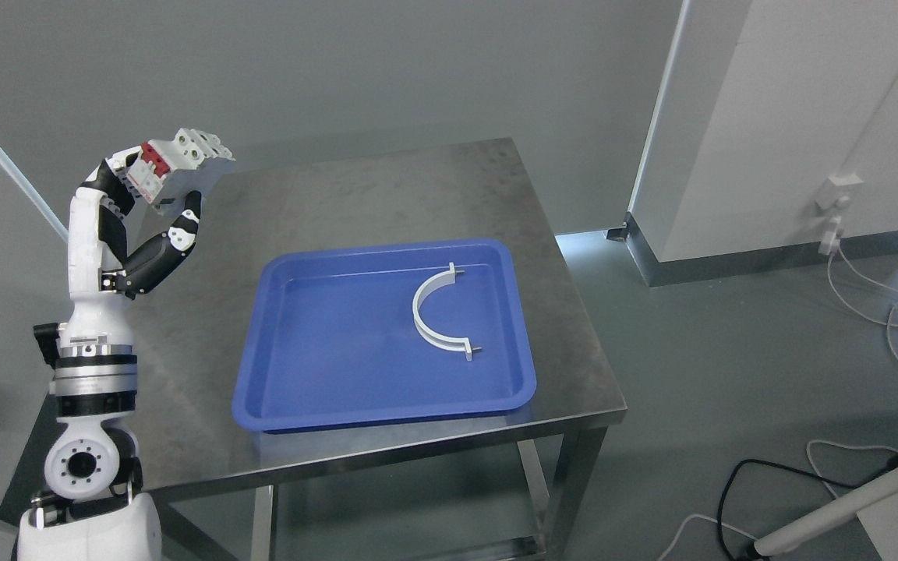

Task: Place circuit breaker on shelf
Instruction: 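Lift the circuit breaker up out of the tray with the left hand, then hold the breaker raised in the left hand while turning to the bin shelf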

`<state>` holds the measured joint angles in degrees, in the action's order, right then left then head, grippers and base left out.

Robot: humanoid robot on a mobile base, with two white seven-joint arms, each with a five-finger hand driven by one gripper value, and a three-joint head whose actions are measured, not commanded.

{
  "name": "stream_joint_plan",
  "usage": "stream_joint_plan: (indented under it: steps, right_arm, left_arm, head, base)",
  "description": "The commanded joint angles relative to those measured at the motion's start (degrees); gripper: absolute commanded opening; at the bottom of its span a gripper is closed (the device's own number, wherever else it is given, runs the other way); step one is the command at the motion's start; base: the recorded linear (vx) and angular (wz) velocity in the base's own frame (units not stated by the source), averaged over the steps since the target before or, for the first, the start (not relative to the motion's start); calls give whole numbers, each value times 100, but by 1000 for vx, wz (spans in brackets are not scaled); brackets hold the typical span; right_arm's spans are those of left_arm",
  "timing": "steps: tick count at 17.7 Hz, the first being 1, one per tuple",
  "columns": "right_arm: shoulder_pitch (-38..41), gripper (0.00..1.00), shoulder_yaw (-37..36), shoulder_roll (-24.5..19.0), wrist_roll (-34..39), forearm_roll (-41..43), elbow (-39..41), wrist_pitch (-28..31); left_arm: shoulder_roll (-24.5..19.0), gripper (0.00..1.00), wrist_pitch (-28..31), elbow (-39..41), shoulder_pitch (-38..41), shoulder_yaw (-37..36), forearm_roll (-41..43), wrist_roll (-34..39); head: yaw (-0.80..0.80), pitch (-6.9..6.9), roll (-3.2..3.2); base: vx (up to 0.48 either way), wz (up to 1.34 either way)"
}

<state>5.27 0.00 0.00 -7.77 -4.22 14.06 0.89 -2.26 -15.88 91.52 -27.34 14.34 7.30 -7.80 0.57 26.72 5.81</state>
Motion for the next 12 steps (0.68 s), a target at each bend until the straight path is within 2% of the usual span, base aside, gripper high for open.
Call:
stream_joint_plan:
  steps: [1,5,12]
  right_arm:
    - [0,100,114,100,-5,0,1,359]
    - [0,100,114,100,-5,0,1,359]
    - [0,100,114,100,-5,0,1,359]
  left_arm:
    - [126,12,119,252,299,314,-106,-98]
    - [126,11,813,419,326,516,-115,-169]
    - [126,11,928,437,335,482,-115,-292]
  head:
    - [0,0,0]
    - [0,0,0]
    - [0,0,0]
  base:
    - [-143,0]
    - [-199,40]
    - [-223,-137]
